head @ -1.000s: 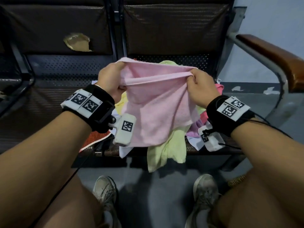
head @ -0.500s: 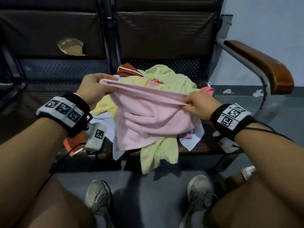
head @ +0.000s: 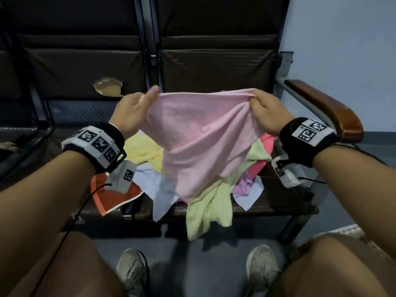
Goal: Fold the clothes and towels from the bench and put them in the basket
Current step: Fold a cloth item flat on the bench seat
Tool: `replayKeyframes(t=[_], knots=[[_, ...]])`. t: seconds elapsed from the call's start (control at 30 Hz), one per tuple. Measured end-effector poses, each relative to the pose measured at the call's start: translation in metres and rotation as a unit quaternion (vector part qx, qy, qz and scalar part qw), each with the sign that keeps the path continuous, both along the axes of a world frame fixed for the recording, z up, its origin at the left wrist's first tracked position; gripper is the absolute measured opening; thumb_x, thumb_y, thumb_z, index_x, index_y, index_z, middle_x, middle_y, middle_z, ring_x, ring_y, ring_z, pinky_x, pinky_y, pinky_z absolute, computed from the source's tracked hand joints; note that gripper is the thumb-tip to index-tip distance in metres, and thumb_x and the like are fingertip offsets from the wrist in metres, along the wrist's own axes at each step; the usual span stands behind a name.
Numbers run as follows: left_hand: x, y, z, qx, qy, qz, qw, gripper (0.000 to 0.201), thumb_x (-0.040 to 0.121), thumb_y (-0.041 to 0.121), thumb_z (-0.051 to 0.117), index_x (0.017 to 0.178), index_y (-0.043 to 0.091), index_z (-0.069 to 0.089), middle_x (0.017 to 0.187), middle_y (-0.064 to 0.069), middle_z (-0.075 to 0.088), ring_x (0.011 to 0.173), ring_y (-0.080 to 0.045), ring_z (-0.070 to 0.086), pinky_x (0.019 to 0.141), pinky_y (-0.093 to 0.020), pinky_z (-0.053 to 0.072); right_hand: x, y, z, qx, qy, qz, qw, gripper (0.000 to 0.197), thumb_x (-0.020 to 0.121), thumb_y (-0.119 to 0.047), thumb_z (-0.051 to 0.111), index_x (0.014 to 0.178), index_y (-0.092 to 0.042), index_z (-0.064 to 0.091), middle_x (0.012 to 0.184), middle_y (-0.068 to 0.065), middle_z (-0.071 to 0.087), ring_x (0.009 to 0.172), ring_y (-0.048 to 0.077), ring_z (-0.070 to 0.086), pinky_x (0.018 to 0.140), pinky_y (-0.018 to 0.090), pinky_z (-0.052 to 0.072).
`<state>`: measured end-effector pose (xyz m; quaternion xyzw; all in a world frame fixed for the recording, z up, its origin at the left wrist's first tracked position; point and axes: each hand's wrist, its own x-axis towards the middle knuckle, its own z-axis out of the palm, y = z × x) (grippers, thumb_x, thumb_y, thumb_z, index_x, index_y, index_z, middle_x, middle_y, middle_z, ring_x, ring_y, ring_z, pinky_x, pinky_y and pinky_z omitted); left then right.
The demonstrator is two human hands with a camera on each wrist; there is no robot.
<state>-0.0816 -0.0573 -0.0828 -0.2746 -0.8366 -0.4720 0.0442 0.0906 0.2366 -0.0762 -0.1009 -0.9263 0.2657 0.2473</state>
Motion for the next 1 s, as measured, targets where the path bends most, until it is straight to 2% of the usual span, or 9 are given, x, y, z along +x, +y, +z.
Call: replayKeyframes(t=[0.13, 0.27, 0.43, 0.5, 0.57, 0.67, 0.8, 0.9, 1.0], knots=[[-0.01, -0.01, 0.035, 0.058, 0.026, 0.009, 0.998, 0.039, 0.08, 0.047, 0.077, 0.078, 0.011, 0.061, 0.069, 0.007, 0.058, 0.059, 0.001, 0.05, 0.051, -0.019, 0.039, 0.001, 0.006, 0.037, 0.032, 0.055, 0.001, 0.998, 0.024, 0.103, -0.04, 0.045, 0.086, -0.023, 0.046, 0.076, -0.008, 0.052, 0.074, 0.019, 0.051, 0.072, 0.042, 0.044], [-0.02, -0.02, 0.068, 0.096, 0.047, 0.028, 0.994, 0.049, 0.082, 0.051, 0.075, 0.079, 0.003, 0.065, 0.067, 0.001, 0.054, 0.056, -0.003, 0.042, 0.049, -0.022, 0.034, 0.011, 0.02, 0.066, 0.088, 0.014, 0.022, 0.996, 0.026, 0.097, -0.04, 0.062, 0.115, -0.022, 0.064, 0.105, -0.007, 0.065, 0.094, 0.013, 0.058, 0.081, 0.028, 0.039], [-0.017, -0.021, 0.091, 0.138, 0.045, 0.033, 0.989, 0.03, 0.085, 0.042, 0.072, 0.072, 0.015, 0.071, 0.056, 0.015, 0.055, 0.052, 0.0, 0.044, 0.047, -0.02, 0.036, 0.02, 0.021, 0.092, 0.121, 0.003, -0.002, 0.993, 0.019, 0.1, -0.036, 0.058, 0.084, -0.029, 0.064, 0.074, -0.018, 0.057, 0.067, -0.001, 0.051, 0.06, 0.012, 0.033], [-0.016, -0.016, 0.096, 0.159, 0.032, 0.022, 0.986, 0.017, 0.092, 0.034, 0.067, 0.088, 0.02, 0.075, 0.062, 0.017, 0.063, 0.059, 0.001, 0.053, 0.051, -0.02, 0.044, 0.017, 0.018, 0.099, 0.076, 0.012, -0.008, 0.997, 0.032, 0.103, -0.033, 0.052, 0.071, -0.028, 0.053, 0.069, -0.015, 0.051, 0.064, 0.001, 0.047, 0.06, 0.02, 0.035], [-0.017, -0.007, 0.099, 0.177, 0.01, 0.017, 0.984, 0.02, 0.096, 0.029, 0.059, 0.094, 0.015, 0.074, 0.073, 0.004, 0.062, 0.069, -0.012, 0.055, 0.06, -0.028, 0.045, 0.013, 0.012, 0.103, -0.008, 0.024, -0.028, 0.999, 0.041, 0.104, -0.035, 0.046, 0.064, -0.023, 0.043, 0.064, -0.009, 0.044, 0.059, 0.011, 0.042, 0.058, 0.028, 0.035], [-0.014, 0.009, 0.102, 0.166, -0.02, 0.066, 0.984, 0.045, 0.095, 0.036, 0.054, 0.054, 0.018, 0.055, 0.056, 0.01, 0.04, 0.057, -0.014, 0.037, 0.057, -0.028, 0.031, 0.004, 0.001, 0.107, -0.128, 0.055, -0.059, 0.989, 0.052, 0.101, -0.045, 0.045, 0.056, -0.025, 0.031, 0.055, -0.01, 0.031, 0.05, 0.011, 0.03, 0.054, 0.031, 0.027], [-0.008, 0.025, 0.102, 0.206, -0.076, 0.114, 0.969, 0.06, 0.091, 0.039, 0.06, 0.045, 0.009, 0.036, 0.041, 0.017, 0.033, 0.042, -0.006, 0.033, 0.049, -0.023, 0.028, -0.005, -0.007, 0.106, -0.234, 0.012, -0.058, 0.971, 0.046, 0.093, -0.05, 0.061, 0.06, -0.017, 0.061, 0.059, 0.001, 0.05, 0.054, 0.016, 0.049, 0.059, 0.03, 0.044], [0.009, 0.041, 0.103, 0.298, -0.152, 0.083, 0.939, 0.034, 0.09, 0.033, 0.062, 0.065, 0.01, 0.061, 0.07, -0.004, 0.053, 0.063, -0.015, 0.052, 0.058, -0.028, 0.04, -0.013, -0.019, 0.1, -0.281, -0.02, -0.038, 0.959, 0.045, 0.094, -0.039, 0.066, 0.056, -0.016, 0.061, 0.057, 0.001, 0.054, 0.051, 0.016, 0.052, 0.057, 0.029, 0.047], [0.045, 0.063, 0.103, 0.313, -0.182, -0.005, 0.932, 0.028, 0.094, 0.028, 0.062, 0.072, 0.01, 0.065, 0.068, -0.006, 0.049, 0.056, -0.015, 0.046, 0.053, -0.023, 0.033, -0.024, -0.04, 0.095, -0.345, -0.007, -0.004, 0.939, 0.031, 0.099, -0.025, 0.061, 0.073, -0.007, 0.064, 0.071, 0.011, 0.061, 0.063, 0.022, 0.059, 0.062, 0.032, 0.049]])
